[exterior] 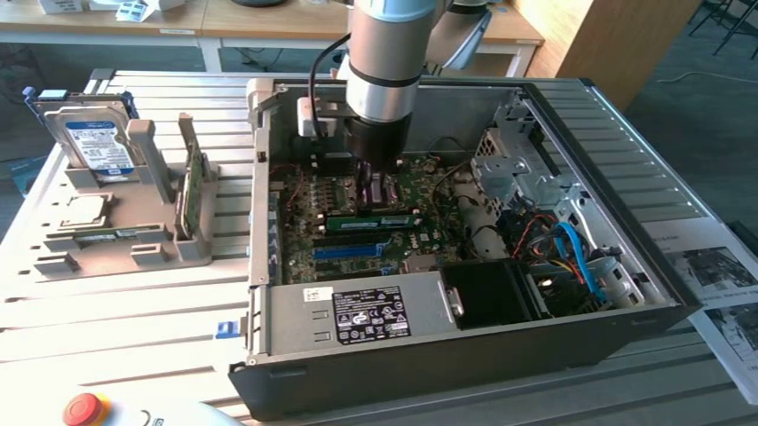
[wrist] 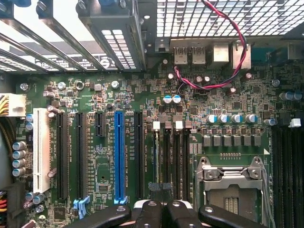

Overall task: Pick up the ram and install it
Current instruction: 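Press down the ram until it locks into place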

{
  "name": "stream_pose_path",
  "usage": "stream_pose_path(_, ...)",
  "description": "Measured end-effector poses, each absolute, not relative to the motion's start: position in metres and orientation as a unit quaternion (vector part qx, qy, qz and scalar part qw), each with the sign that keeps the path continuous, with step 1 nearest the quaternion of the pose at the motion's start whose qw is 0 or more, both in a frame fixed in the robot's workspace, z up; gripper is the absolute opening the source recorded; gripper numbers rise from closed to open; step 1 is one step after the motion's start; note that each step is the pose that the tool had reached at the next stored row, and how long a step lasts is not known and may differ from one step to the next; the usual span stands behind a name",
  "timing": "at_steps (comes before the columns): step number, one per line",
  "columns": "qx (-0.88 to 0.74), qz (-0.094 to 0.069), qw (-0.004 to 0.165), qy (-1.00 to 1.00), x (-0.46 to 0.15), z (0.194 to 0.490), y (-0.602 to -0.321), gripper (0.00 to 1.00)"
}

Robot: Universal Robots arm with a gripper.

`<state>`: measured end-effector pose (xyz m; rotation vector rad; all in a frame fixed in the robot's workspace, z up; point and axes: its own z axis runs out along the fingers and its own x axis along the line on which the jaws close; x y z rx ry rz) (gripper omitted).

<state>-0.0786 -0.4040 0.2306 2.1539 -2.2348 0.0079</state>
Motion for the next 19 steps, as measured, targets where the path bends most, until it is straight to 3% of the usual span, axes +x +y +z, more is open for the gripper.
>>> stream_pose_path(19,0.694,0.003,0.019,-0.720,-0.0786,0.2270,-0.4040,0.10)
